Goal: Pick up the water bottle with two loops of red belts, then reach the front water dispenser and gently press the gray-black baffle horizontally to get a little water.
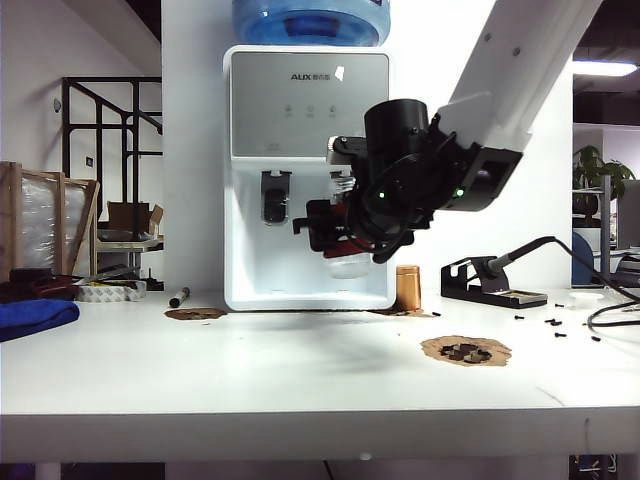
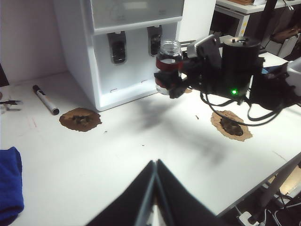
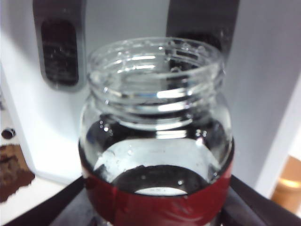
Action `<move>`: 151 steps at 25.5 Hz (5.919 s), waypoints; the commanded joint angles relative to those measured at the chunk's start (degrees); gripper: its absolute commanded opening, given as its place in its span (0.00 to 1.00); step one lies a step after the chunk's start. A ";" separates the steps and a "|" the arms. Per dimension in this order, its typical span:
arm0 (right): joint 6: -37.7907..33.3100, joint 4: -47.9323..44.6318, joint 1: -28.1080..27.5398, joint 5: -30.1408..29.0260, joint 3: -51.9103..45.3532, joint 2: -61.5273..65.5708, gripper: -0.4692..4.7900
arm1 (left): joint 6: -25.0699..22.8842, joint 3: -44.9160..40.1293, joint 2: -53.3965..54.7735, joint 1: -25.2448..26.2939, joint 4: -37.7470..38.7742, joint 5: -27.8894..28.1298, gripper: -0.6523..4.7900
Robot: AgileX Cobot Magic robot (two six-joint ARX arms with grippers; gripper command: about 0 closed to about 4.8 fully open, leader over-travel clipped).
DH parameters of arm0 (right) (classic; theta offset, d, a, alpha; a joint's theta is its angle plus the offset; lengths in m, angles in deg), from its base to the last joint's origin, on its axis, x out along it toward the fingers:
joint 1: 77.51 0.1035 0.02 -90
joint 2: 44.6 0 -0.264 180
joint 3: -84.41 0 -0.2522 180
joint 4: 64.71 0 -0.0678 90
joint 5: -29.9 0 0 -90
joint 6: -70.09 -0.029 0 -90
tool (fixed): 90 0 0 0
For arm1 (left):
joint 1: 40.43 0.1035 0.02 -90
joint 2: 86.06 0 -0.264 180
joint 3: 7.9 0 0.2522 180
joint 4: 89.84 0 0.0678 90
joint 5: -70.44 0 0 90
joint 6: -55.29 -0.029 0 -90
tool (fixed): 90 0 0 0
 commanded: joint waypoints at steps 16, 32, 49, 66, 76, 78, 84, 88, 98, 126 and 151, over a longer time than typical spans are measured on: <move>0.74 1.42 -2.82 -0.92 8.31 4.31 0.08 | -0.26 0.44 -0.04 -0.07 -0.24 -0.17 0.11; 1.38 3.48 -5.01 -6.10 14.95 7.21 0.08 | -0.33 0.44 -0.04 -0.07 -0.20 -0.13 0.11; 1.36 3.54 -5.01 -8.68 17.57 8.22 0.08 | -0.37 0.44 -0.04 -0.07 0.17 -0.15 0.11; 1.05 6.14 -4.98 -5.40 20.31 8.92 0.08 | -0.37 0.44 -0.04 -0.07 0.17 -0.15 0.11; -1.73 6.03 -3.83 -8.41 20.20 8.72 0.08 | -0.39 0.44 -0.04 -0.07 0.17 -0.15 0.11; -1.70 6.16 -3.58 -8.28 20.20 8.41 0.08 | -0.39 0.44 -0.04 -0.07 0.20 -0.15 0.11; -1.95 8.57 -3.28 -6.86 17.25 5.62 0.08 | -0.39 0.44 -0.04 -0.07 0.20 -0.15 0.11; -2.38 -0.81 -3.30 -5.99 8.13 1.92 0.08 | -0.39 0.44 -0.04 -0.07 0.15 -0.13 0.11; -2.80 -13.38 -2.84 -13.51 -9.42 -4.74 0.08 | -0.39 0.44 -0.04 -0.07 0.17 -0.13 0.11; -0.57 -9.38 5.81 -34.10 -20.17 -8.24 0.08 | -12.04 0.59 -14.71 0.04 25.64 -2.27 0.11; 1.07 -13.00 9.75 -23.12 -26.91 -6.78 0.08 | -12.37 0.57 -14.71 0.07 27.58 -2.82 0.11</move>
